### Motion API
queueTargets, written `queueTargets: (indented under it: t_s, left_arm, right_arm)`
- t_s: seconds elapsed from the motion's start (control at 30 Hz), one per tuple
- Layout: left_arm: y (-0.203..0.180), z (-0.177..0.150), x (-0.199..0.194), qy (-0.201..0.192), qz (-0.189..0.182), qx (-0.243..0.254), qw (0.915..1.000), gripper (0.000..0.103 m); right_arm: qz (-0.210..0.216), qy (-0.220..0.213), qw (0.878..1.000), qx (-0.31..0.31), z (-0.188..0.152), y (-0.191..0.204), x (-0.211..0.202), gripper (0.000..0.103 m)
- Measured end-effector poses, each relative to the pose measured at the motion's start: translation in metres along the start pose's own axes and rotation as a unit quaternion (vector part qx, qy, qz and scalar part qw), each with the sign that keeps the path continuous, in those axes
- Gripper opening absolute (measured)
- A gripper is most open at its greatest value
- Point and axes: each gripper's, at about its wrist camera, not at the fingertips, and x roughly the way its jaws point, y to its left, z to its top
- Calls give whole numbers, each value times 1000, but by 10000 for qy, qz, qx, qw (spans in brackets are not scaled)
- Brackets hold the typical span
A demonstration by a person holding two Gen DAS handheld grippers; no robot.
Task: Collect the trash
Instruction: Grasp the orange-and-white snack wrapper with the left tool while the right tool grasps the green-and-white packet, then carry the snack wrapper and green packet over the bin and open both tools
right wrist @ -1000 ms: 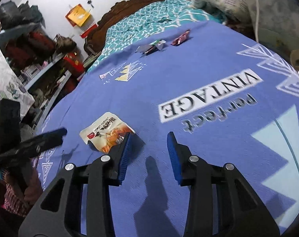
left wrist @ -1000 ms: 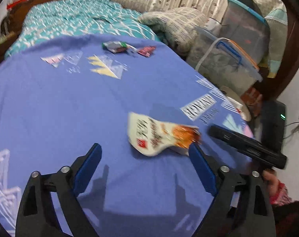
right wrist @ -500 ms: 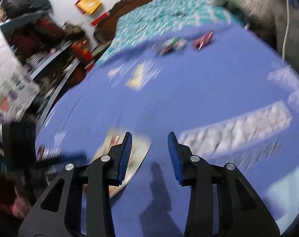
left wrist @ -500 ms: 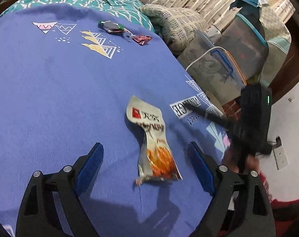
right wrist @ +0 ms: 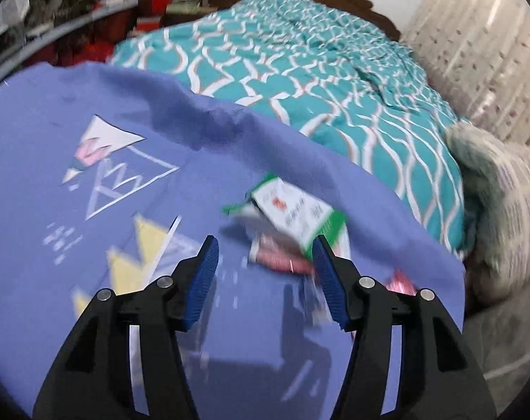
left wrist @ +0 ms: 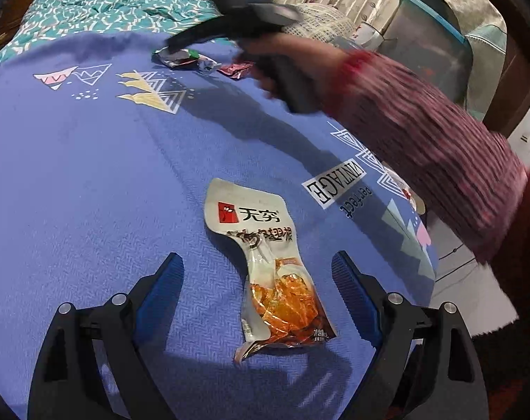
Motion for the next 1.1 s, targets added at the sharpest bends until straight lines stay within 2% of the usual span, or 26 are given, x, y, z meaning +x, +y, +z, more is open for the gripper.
queueTargets:
  t_s: [0.07, 0.1, 0.13, 0.17, 0.27, 0.4, 0.5, 0.53, 0.57, 0.6, 0.63, 0.67, 0.7, 0.73, 0.77, 0.83, 0.87, 0.9, 1.1]
  left_arm:
    - [0, 1, 1, 5, -24, 29, 10000, 77]
    - [-1, 1, 1, 9, -37, 36, 10000, 75]
    - [-1, 1, 1, 19, -58, 41, 10000, 69]
    - [0, 1, 2, 37, -85, 50, 9999, 61]
    - [-1, 1, 4, 90, -162, 39, 9998, 50]
    - [-4, 0, 4, 102, -147, 125, 9998, 49]
    - [-11, -2, 7, 130, 19, 323, 9994, 44]
    - [-16, -3, 9, 172, 113, 427, 9989, 35]
    - [-21, -4, 11, 203, 170, 509, 9984, 24]
    - [-26, -6, 12, 205, 286, 650, 9973, 17]
    - [-31, -7, 13, 175, 361, 746, 9964, 17]
    - [-35, -9, 13, 126, 456, 870, 9951, 17]
    - [-38, -10, 14, 94, 522, 952, 9940, 17]
    - [-40, -10, 13, 65, 557, 987, 9935, 16]
    - [-39, -10, 12, 21, 559, 980, 9936, 16]
    - [-35, -8, 8, -76, 530, 878, 9947, 16]
    - [-31, -7, 4, -149, 474, 777, 9957, 16]
    - [-26, -5, 1, -211, 418, 666, 9967, 16]
    - [-7, 2, -6, -293, 48, 189, 9994, 16]
  right_arm:
    - [-116, 136, 9997, -170, 0, 2, 9, 20]
    - [-201, 111, 9996, -176, 1, -1, 8, 17]
    - [-226, -40, 9997, -120, 1, -6, 0, 13]
    - [-190, -183, 9997, -21, -1, -14, -14, 12]
    - [-176, -626, 9967, 491, -9, -40, -57, 11]
    - [72, -1119, 9872, 1138, -42, -68, -131, 11]
    - [166, -1165, 9858, 1200, -70, -70, -168, 11]
    - [265, -1049, 9864, 1239, -77, -70, -173, 11]
    - [364, -936, 9862, 1315, -83, -73, -173, 14]
    - [401, -872, 9856, 1395, -87, -75, -171, 14]
    - [394, -821, 9847, 1483, -91, -78, -169, 14]
    - [407, -780, 9837, 1567, -96, -79, -165, 25]
    - [466, -699, 9820, 1691, -97, -85, -155, 62]
    - [470, -641, 9797, 1842, -98, -88, -145, 84]
    - [426, -703, 9761, 2010, -101, -92, -139, 93]
    - [382, -581, 9768, 2026, -97, -93, -121, 77]
    - [416, -417, 9784, 1983, -92, -92, -109, 61]
    - [448, -292, 9794, 1949, -86, -89, -96, 56]
    - [12, 96, 9881, 1533, -63, -68, -30, 57]
